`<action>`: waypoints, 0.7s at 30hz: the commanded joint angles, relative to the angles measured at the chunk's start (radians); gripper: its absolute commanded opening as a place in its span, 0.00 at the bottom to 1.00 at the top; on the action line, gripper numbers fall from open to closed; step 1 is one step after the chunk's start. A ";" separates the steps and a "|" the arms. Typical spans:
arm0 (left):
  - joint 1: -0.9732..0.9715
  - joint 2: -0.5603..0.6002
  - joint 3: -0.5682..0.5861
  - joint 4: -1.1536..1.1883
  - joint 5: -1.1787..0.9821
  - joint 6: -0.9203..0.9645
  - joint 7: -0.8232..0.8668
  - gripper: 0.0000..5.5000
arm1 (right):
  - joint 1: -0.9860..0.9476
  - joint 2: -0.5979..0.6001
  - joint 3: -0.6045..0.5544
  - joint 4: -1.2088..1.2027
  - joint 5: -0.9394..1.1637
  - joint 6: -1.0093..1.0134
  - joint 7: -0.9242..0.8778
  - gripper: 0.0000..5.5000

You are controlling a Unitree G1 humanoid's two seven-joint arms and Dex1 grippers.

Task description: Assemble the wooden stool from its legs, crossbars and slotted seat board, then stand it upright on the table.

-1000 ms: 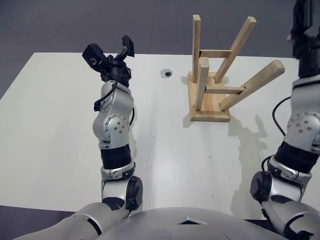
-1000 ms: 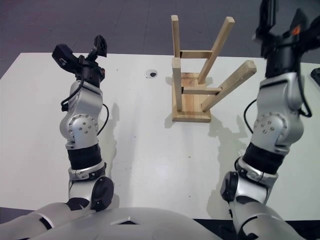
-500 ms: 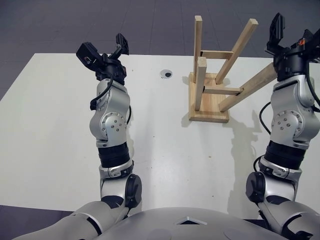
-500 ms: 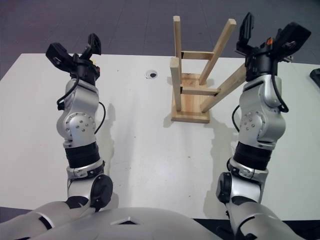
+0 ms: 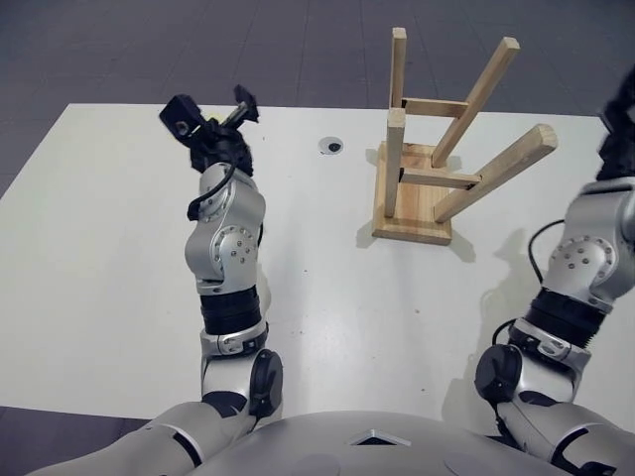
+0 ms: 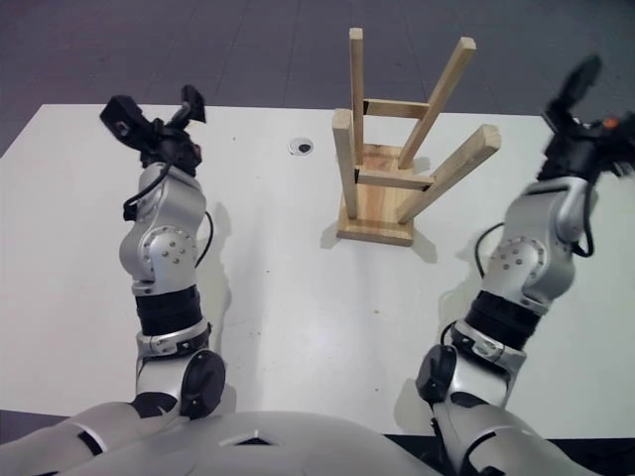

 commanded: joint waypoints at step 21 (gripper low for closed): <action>-0.027 -0.043 -0.204 0.099 0.176 0.155 -0.157 0.98 | 0.231 0.064 0.212 -0.039 -0.415 0.138 -0.037 0.97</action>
